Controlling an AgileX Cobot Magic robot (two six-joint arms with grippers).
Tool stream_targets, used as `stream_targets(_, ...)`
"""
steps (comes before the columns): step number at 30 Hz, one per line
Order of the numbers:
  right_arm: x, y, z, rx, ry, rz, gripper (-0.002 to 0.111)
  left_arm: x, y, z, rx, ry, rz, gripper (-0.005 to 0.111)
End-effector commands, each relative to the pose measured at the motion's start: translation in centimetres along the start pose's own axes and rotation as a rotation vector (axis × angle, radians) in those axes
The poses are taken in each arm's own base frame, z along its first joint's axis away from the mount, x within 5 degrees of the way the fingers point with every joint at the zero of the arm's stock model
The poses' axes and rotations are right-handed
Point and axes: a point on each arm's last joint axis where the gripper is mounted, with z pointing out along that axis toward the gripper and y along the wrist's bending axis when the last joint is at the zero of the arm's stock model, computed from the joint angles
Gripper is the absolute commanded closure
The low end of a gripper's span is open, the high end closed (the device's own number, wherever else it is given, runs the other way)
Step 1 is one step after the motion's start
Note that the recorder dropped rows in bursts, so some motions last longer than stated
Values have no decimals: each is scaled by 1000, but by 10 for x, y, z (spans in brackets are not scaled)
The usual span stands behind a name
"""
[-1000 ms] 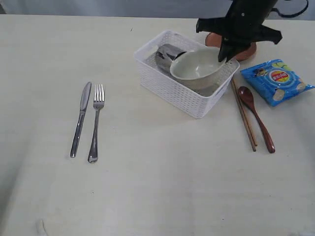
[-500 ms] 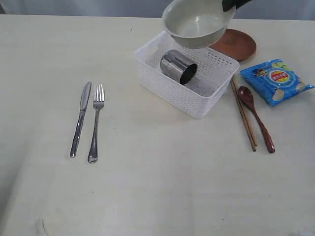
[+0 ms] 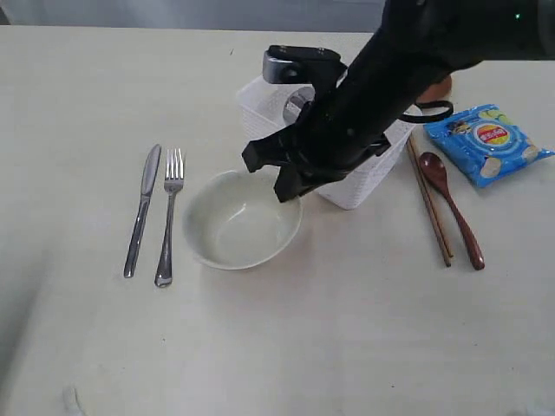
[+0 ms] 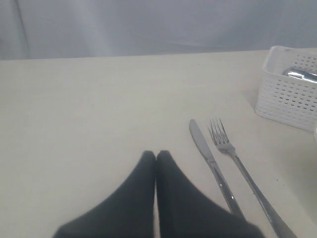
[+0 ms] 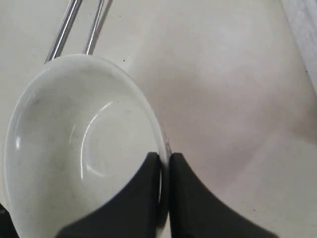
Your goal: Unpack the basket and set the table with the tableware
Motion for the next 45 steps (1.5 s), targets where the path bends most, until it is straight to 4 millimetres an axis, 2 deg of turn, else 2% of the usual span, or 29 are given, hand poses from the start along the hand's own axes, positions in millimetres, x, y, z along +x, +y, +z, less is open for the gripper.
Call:
stream_targets(1,7,-6,9,17,-54,14,109,0,0,0,3,-10,5,107)
stream_targets(9,18,-13,19,42,-52,44,109,0,0,0,3,-10,5,107)
stream_targets(18,20,-18,33,40,-10,74,109,0,0,0,3,-10,5,107)
stream_targets(22,20,-18,33,40,-10,74,108,0,0,0,3,-10,5,107)
stream_targets(23,20,-18,33,40,-10,74,106,0,0,0,3,-10,5,107)
stream_targets(29,16,-15,30,31,0,60,73,0,0,0,3,-10,5,107)
stream_targets(32,11,-9,21,9,8,45,67,0,0,0,3,-10,5,107)
stream_targets(34,2,0,2,-2,-33,22,67,0,0,0,3,-10,5,107)
stream_targets(36,-12,4,-23,62,-105,32,67,0,0,0,3,-10,5,107)
stream_targets(39,-37,0,-60,250,-244,74,67,0,0,0,3,-10,5,107)
stream_targets(42,-59,-8,-72,301,-307,157,67,0,0,0,3,-10,5,107)
stream_targets(45,-69,-35,-63,317,-269,305,67,0,0,0,3,-10,5,107)
